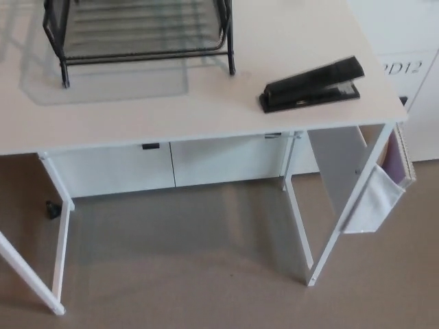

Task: The robot walks towards a desk on which a file tray is kept in the middle and a stapler is kept to its right. The robot lifts the stapler using its right hand and places it on the file tray.

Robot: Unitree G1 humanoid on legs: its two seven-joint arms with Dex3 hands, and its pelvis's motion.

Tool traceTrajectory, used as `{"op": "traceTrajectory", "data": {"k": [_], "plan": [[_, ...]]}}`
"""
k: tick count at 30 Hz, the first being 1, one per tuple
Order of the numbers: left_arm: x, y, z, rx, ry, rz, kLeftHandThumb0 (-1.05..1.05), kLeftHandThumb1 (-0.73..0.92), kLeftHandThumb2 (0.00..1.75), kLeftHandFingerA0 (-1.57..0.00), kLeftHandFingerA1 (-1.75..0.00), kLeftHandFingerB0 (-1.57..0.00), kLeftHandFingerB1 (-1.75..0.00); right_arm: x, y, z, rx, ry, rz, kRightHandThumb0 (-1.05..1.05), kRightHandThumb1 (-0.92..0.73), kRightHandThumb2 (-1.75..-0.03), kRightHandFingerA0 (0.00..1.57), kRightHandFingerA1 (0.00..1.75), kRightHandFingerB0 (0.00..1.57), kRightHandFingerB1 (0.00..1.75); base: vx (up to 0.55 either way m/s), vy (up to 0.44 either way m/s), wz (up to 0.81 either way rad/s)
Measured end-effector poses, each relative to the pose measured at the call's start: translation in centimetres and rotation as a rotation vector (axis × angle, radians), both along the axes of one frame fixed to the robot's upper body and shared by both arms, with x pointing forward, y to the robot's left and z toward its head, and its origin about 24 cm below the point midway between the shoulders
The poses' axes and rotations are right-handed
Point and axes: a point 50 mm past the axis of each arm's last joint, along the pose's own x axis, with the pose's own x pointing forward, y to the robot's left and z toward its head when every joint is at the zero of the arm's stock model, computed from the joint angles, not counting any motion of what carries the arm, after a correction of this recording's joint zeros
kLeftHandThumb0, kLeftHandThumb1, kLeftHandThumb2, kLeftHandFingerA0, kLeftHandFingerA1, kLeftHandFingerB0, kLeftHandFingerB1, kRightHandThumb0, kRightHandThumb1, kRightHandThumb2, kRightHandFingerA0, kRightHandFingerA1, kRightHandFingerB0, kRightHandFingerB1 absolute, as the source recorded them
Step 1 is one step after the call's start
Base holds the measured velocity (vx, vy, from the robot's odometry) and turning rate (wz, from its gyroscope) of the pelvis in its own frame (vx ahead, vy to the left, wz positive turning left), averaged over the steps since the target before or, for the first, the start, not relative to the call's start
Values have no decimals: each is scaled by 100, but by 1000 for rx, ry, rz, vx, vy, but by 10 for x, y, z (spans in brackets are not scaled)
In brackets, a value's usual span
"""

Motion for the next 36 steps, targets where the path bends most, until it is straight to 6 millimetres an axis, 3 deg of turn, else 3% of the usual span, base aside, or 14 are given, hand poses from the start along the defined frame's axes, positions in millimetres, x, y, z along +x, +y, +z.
{"op": "traceTrajectory", "data": {"k": [15,20,36], "plan": [[7,0,4,18,0,-40,-36,38,52,-71,-46,-74,-45,-2,0,0,0,-5,-12,-56,-63,-59,14,29,0,17,167,-210,6],[11,0,4,20,-6,-47,-45,35,51,-77,-47,-79,-45,-5,0,0,0,0,-22,-56,-63,-59,14,29,0,17,182,56,-11],[13,9,4,30,36,-45,-43,35,51,-76,-46,-79,-45,-13,5,-5,18,-4,-47,-56,-63,-59,14,29,0,17,147,100,-1]]}}
